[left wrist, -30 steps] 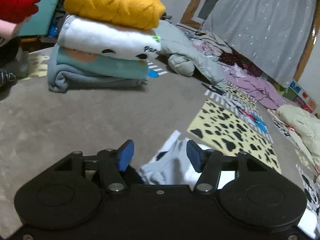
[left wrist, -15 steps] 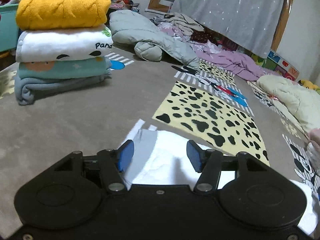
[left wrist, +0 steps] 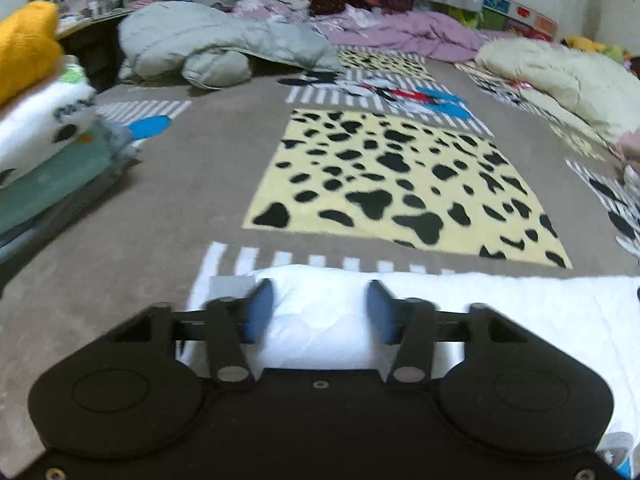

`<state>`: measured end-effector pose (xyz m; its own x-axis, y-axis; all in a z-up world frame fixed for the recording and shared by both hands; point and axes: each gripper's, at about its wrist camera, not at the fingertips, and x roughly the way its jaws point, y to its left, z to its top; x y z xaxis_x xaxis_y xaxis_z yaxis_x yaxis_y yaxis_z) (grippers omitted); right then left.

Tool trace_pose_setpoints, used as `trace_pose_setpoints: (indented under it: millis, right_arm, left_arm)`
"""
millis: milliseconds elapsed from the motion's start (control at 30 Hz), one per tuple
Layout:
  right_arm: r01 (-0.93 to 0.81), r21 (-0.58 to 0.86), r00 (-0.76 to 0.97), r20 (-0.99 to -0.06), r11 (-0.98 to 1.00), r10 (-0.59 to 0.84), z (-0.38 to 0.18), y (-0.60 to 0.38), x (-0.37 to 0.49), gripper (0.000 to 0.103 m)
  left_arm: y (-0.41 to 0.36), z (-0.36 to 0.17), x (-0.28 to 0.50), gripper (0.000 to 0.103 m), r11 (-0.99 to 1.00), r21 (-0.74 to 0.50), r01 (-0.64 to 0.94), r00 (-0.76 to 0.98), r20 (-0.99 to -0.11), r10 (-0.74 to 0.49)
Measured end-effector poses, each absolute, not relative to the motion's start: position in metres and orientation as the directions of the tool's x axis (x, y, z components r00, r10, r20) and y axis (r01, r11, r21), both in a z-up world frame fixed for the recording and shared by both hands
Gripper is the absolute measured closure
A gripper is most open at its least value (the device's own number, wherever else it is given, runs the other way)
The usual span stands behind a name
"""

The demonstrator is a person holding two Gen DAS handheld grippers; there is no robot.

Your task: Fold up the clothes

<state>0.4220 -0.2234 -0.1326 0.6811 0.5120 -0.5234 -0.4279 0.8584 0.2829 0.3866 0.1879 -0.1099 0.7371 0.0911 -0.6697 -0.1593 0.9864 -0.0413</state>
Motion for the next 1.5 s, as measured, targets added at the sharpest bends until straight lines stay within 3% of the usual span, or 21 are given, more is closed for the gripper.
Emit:
trace_pose_setpoints:
  millis: [67, 233, 733, 933, 1300, 1400, 1500]
  right_arm:
    - [-0.435, 0.271, 0.685, -0.52, 0.859, 0.51, -0.132, -0.221, 0.42, 0.084]
    - [-0.433, 0.266, 0.71, -0.488, 0.861, 0.508, -0.125, -0.223, 0.414, 0.086]
    - [-0.526, 0.268, 0.735, -0.334, 0.807, 0.59, -0.075, -0.254, 0.328, 0.086]
    - [-0.562, 0.201, 0.742, -0.305, 0.802, 0.596, -0.075, -0.261, 0.278, 0.086]
    - [-0.632, -0.02, 0.707, -0.424, 0.775, 0.566, -0.094, -0.242, 0.181, 0.084]
    - [-0.629, -0.055, 0.701, -0.471, 0.776, 0.535, -0.1, -0.24, 0.167, 0.073]
    - [-0.614, -0.055, 0.697, -0.506, 0.788, 0.508, -0.105, -0.244, 0.156, 0.053]
  left_arm:
    - [0.186, -0.112, 0.389, 0.085, 0.987, -0.036, -0.154, 0.736, -0.671, 0.09]
    - [0.189, -0.101, 0.378, 0.098, 0.986, -0.078, -0.147, 0.771, -0.634, 0.064]
    - [0.183, -0.05, 0.259, 0.098, 0.99, -0.127, -0.067, 0.93, -0.368, 0.016]
    - [0.178, -0.054, 0.202, 0.098, 0.994, -0.101, -0.044, 0.931, -0.364, 0.004]
    - [0.175, -0.073, 0.111, 0.098, 0.998, -0.049, 0.028, 0.924, -0.38, -0.045]
    - [0.172, -0.082, 0.094, 0.096, 0.997, -0.025, 0.067, 0.905, -0.419, -0.071]
    - [0.173, -0.088, 0.081, 0.086, 0.995, -0.024, 0.096, 0.869, -0.485, -0.096]
